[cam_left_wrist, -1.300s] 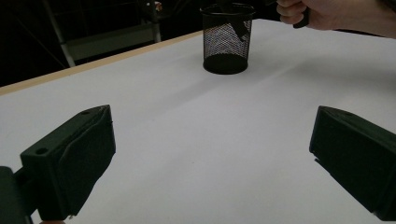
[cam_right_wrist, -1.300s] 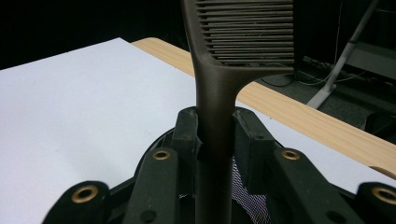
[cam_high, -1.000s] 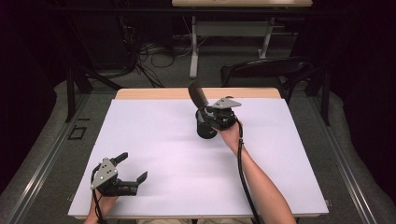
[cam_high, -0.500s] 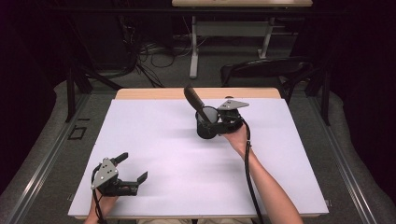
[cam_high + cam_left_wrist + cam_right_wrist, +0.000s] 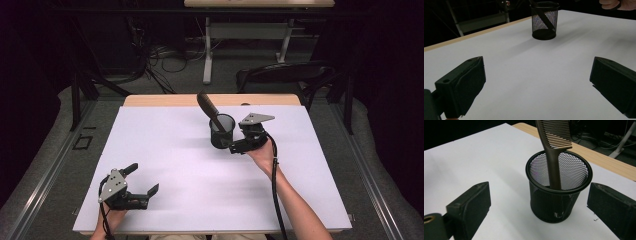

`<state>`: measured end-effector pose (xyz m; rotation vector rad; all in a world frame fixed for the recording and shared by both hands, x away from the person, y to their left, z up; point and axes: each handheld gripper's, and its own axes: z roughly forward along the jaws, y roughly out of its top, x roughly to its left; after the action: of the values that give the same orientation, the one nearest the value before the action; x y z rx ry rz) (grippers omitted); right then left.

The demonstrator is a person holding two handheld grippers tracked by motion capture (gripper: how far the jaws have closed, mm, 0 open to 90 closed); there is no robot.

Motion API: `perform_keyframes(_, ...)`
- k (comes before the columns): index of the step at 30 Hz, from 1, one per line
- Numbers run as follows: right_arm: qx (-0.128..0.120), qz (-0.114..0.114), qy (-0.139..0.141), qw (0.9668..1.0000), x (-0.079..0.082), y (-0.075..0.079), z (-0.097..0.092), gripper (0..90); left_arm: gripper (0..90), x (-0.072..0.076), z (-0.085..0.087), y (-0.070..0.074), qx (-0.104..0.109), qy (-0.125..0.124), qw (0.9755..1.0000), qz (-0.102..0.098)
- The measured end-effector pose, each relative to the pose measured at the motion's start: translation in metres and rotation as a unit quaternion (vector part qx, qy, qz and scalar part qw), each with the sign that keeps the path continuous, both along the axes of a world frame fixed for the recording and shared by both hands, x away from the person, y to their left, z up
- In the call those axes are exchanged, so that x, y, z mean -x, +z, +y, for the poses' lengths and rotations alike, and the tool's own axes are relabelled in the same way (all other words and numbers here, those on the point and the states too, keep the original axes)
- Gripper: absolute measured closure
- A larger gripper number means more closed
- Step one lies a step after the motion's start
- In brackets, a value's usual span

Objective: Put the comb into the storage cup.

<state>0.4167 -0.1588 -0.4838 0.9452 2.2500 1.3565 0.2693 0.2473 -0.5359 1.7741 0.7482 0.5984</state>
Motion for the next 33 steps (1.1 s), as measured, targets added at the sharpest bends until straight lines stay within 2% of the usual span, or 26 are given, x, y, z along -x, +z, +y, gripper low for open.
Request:
perform_keyframes(21, 0.003, 0.019, 0.021, 0.9996, 0.025, -0.001, -0.015, 0.0, 0.3, 0.003, 0.003, -0.001, -0.002, 0.004, 1.0000, 0.002)
perform_keyframes(33, 0.015, 0.034, 0.032, 0.9988, 0.041, -0.007, -0.023, 0.0, 0.2, 0.003, 0.003, 0.000, -0.002, 0.003, 1.0000, 0.002)
